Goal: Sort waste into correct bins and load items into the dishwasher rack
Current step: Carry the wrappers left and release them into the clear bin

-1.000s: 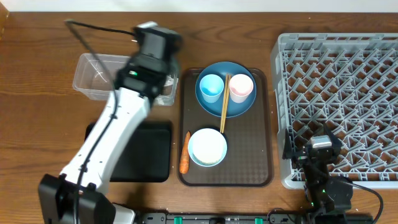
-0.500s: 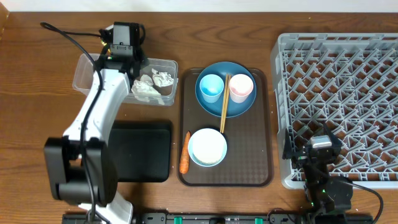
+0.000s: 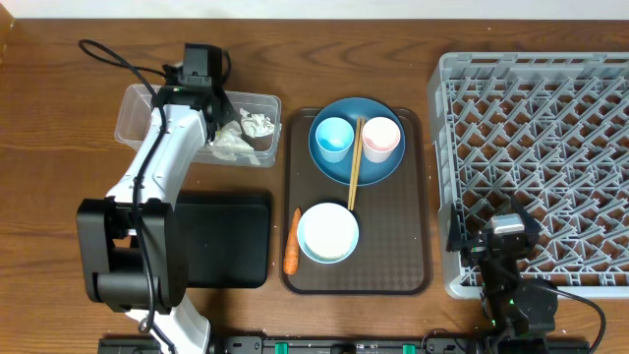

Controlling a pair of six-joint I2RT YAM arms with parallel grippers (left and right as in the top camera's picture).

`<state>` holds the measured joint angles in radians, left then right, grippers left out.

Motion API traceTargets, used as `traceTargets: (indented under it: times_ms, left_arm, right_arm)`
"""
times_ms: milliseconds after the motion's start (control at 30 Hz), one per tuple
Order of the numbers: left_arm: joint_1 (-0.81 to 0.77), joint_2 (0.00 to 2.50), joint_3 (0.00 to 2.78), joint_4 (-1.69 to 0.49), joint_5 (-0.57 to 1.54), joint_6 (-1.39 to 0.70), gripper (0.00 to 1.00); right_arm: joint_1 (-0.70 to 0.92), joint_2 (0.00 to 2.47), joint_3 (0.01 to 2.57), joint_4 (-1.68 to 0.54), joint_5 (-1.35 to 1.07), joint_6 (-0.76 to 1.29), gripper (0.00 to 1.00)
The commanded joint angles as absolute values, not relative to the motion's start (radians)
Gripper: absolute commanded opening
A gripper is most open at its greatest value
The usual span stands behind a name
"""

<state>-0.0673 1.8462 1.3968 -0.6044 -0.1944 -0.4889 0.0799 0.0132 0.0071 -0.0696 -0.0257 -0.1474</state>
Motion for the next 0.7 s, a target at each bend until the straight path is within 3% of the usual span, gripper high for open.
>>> traceTargets:
  times_ms: [0, 200, 667]
  left_arm:
    - [-0.066, 1.846, 1.391, -0.637, -0.187, -0.531, 0.08]
    - [-0.066, 1.846, 1.391, -0.704, -0.17, -0.636, 0.09]
    - [-0.066, 1.846, 1.391, -0.743, -0.033, -0.653, 0.11]
  right_arm:
    - [0.066, 0.011, 0.006, -0.072, -0.027, -0.155, 0.99]
    - [0.066, 0.011, 0.006, -0.072, -0.027, -0.155, 0.99]
    - [0.066, 0.011, 0.006, -0.072, -0.027, -0.155, 0.99]
